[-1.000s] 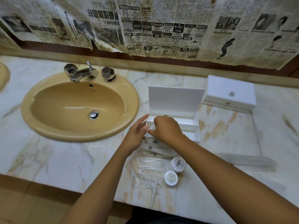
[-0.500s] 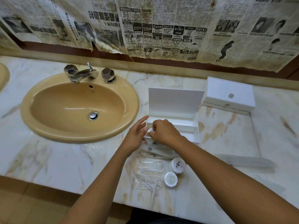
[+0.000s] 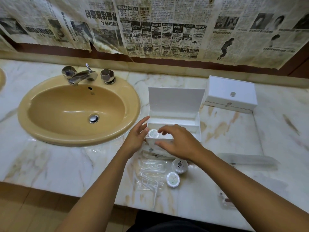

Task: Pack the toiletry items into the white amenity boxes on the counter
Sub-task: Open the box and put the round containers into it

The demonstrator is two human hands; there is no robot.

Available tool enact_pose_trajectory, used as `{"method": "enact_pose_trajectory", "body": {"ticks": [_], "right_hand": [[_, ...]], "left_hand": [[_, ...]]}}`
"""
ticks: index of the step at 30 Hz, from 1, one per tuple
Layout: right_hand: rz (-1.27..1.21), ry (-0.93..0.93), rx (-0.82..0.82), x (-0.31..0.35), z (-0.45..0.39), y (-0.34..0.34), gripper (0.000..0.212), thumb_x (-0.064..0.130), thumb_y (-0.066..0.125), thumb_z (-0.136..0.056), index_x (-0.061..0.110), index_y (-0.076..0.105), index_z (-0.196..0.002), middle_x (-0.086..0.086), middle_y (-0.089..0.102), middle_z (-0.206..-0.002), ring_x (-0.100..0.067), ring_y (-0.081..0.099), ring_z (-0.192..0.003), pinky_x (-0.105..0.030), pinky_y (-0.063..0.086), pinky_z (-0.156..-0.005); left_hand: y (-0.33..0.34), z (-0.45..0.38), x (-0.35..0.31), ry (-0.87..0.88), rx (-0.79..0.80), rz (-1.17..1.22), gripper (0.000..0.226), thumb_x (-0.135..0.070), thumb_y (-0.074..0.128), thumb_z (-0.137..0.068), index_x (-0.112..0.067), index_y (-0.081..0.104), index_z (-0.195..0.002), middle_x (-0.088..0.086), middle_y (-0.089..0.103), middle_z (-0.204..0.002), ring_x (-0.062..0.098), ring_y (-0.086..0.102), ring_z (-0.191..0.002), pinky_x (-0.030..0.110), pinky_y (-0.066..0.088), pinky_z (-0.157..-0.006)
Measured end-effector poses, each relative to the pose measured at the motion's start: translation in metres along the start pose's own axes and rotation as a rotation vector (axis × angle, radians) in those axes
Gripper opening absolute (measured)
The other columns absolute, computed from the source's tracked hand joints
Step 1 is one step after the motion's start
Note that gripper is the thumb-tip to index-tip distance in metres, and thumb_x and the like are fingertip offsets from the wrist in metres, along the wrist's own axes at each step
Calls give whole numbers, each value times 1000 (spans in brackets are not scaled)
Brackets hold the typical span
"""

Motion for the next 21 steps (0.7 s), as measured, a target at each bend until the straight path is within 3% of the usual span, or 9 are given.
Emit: {"method": "enact_pose_trajectory", "body": {"ticks": [4, 7, 10, 14, 19, 21], "right_hand": [[129, -94, 122, -7, 35, 16, 48, 51, 66, -81, 29, 58, -124, 10, 59, -118, -10, 44, -116, -34, 34, -103], [250, -141, 234, -15, 57, 38, 56, 62, 58, -76, 37, 51, -126, 16, 52, -122, -11, 32, -125, -43, 29, -106], [335, -208, 281, -14, 69, 50, 54, 54, 63, -79, 33, 53, -127, 13, 55, -118, -11, 32, -124, -36, 17, -109], [389, -248, 289, -15, 74, 57, 52, 49, 67, -76, 30, 56, -123, 10, 57, -107, -14, 37, -118, -39, 17, -111], [426, -261, 316, -14, 74, 60, 49, 45, 69, -75, 28, 58, -120, 9, 59, -107, -15, 37, -118, -37, 15, -109], [437, -278, 317, -14, 74, 62, 45, 42, 70, -74, 27, 61, -116, 10, 60, -105, -16, 39, -115, -39, 17, -108]], "left_hand": [[0, 0, 1, -12, -9, 6, 43, -21, 47, -104, -41, 44, -141, -7, 48, -140, -8, 43, -123, 21, 49, -88], [1, 1, 0, -15, -16, 0, 42, -22, 46, -104, -41, 45, -141, -6, 48, -140, -2, 44, -126, 16, 50, -78], [2, 4, -3, -17, -25, -14, 43, -19, 45, -104, -35, 43, -144, -12, 47, -135, -7, 44, -120, 4, 45, -71], [4, 6, -6, -24, -32, -38, 43, -18, 44, -105, -33, 42, -145, -22, 51, -118, -25, 49, -96, 1, 43, -66], [5, 7, -7, -27, -41, -43, 42, -17, 43, -105, -33, 43, -144, -22, 51, -109, -26, 52, -86, 2, 44, -66], [5, 8, -8, -28, -43, -38, 42, -17, 43, -105, -32, 43, -144, -19, 52, -112, -22, 52, -90, 2, 44, -65]]}}
Point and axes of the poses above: each hand's wrist, its own z-axis away from the middle knuckle, its own y-axis out of the palm, x = y × z, the point moved 8 cm from there along -z, towards the middle knuckle
